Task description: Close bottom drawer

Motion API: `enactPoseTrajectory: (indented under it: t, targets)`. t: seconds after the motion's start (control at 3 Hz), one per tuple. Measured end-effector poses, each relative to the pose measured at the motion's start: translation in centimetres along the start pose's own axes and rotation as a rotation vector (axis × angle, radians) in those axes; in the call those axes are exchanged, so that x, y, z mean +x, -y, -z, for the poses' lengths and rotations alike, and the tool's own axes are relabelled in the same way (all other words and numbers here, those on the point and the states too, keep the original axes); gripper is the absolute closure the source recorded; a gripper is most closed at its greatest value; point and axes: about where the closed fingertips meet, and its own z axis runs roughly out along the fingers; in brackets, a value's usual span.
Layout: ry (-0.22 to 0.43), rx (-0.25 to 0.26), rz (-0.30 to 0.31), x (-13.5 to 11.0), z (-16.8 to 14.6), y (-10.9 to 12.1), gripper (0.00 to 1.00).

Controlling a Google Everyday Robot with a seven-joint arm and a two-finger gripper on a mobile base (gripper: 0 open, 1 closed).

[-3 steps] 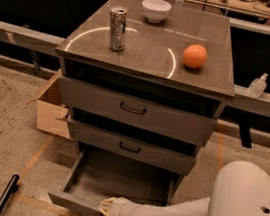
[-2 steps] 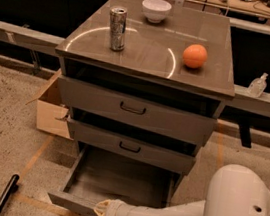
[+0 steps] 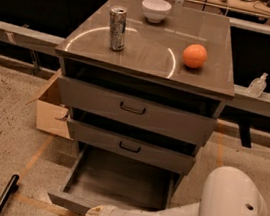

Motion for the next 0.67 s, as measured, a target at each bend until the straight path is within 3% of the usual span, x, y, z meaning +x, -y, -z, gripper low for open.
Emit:
enactPoseTrajectory:
  t: [0.67]
  targets:
    - [-0.006, 0.001, 0.021, 0.6, -4.1, -1.6, 1.0]
